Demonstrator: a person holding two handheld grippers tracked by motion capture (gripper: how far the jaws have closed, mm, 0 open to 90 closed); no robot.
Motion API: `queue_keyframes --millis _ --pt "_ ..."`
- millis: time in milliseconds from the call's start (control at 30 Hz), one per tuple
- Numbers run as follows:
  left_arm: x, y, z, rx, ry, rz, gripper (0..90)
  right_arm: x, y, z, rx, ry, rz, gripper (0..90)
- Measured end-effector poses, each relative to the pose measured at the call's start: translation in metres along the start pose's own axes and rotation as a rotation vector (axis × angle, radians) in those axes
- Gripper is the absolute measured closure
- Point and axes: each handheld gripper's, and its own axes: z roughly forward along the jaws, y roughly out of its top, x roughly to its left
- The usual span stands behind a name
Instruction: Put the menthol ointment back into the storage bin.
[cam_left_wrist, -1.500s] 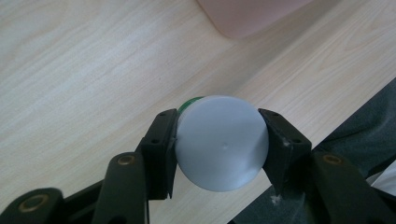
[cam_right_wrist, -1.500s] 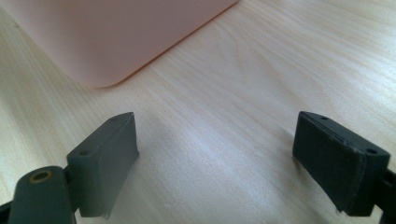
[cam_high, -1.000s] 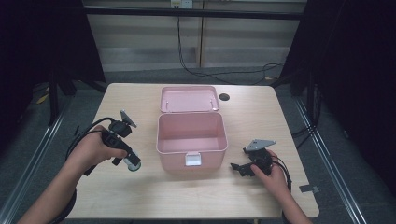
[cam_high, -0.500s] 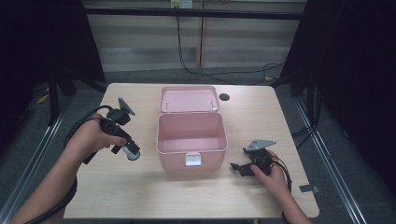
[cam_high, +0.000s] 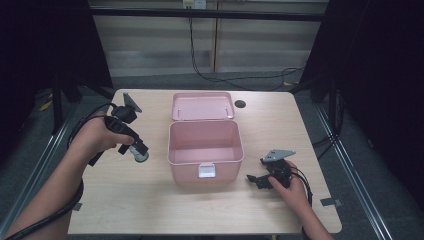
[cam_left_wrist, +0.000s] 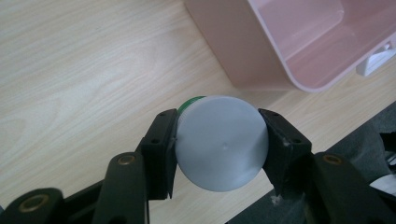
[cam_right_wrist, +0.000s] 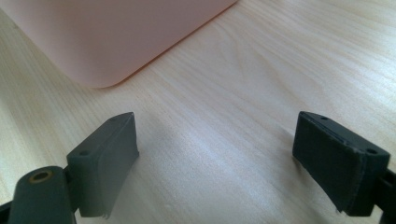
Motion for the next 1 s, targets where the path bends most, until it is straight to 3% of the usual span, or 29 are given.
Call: queue_keyframes --millis 667,1000 --pt "-0.018 0.035 -0.015 0.009 0.012 0.025 50.3 0.000 0.000 0.000 0.000 0.000 0.000 13.3" --pt "-0.019 0.050 -0.021 -0.006 0.016 0.007 50.3 0.000 0.000 0.000 0.002 0.000 -0.001 13.3"
